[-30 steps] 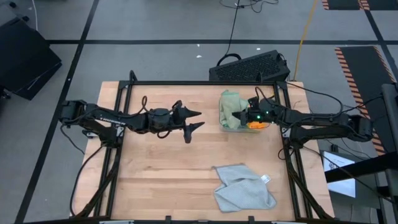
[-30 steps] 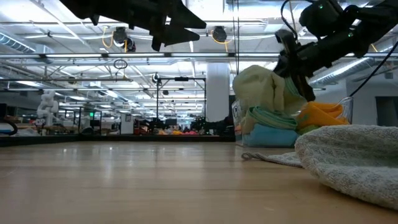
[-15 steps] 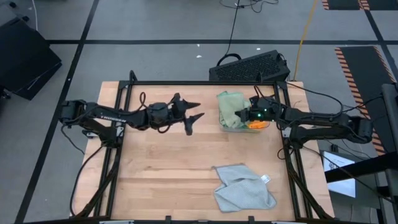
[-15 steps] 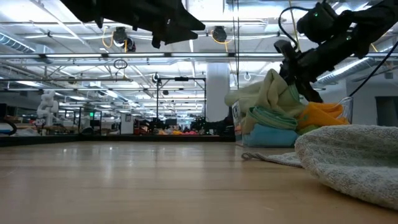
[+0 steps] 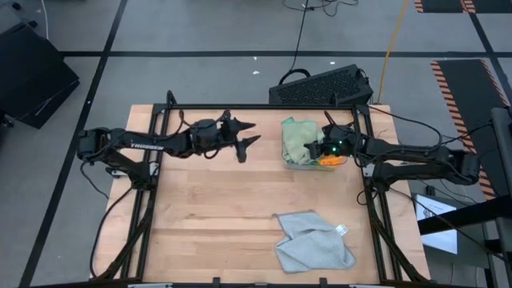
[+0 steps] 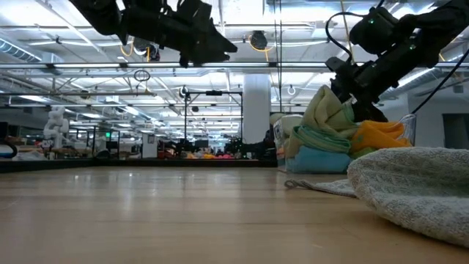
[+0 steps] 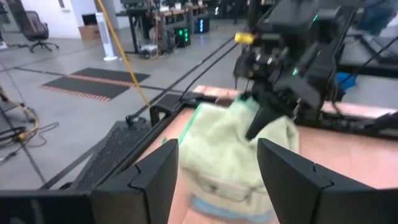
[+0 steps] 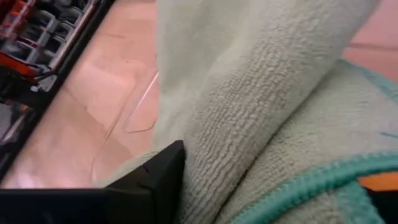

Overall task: Fold microfiber towels
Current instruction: Put the folded light green microfiber cloth into the transparent bin

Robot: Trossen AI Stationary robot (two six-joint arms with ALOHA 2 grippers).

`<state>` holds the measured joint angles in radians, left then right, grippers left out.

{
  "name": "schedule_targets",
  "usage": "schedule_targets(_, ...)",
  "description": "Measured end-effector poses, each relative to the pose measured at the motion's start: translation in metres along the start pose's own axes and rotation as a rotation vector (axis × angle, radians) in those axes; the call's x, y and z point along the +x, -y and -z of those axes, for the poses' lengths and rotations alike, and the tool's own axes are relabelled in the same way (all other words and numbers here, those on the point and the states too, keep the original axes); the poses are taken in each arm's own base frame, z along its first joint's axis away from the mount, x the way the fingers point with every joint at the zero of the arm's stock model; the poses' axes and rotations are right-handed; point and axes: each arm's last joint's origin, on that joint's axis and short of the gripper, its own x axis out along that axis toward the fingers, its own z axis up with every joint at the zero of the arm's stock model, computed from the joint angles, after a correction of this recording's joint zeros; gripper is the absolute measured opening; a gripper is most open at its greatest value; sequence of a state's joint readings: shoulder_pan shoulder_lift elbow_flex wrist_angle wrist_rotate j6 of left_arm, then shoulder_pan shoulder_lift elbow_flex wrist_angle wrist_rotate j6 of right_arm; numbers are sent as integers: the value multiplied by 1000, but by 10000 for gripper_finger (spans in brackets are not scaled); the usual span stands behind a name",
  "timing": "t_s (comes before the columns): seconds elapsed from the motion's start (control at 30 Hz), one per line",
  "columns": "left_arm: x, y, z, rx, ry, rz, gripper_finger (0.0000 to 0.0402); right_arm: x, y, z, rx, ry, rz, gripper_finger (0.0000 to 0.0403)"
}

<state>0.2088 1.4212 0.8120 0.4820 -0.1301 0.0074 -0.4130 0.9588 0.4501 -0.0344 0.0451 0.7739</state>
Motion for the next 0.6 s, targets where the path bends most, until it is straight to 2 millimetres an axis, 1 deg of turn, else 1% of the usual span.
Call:
schedule_targets(0.13, 0, -3, 4, 21, -44, -8, 218, -4, -4, -6, -60, 24, 25, 208)
schedule_targets(0.37, -1, -1, 11, 31, -116, 1, 218, -15, -21, -27, -211, 87, 80, 212)
schedule_targets(0.47, -1, -1, 15, 32, -155, 1, 218, -21, -25, -31, -277, 37, 118, 212)
schedule_targets(0.6, -1, -1, 17, 26, -180, 1, 218, -27, -24, -32, -334, -21, 193, 208)
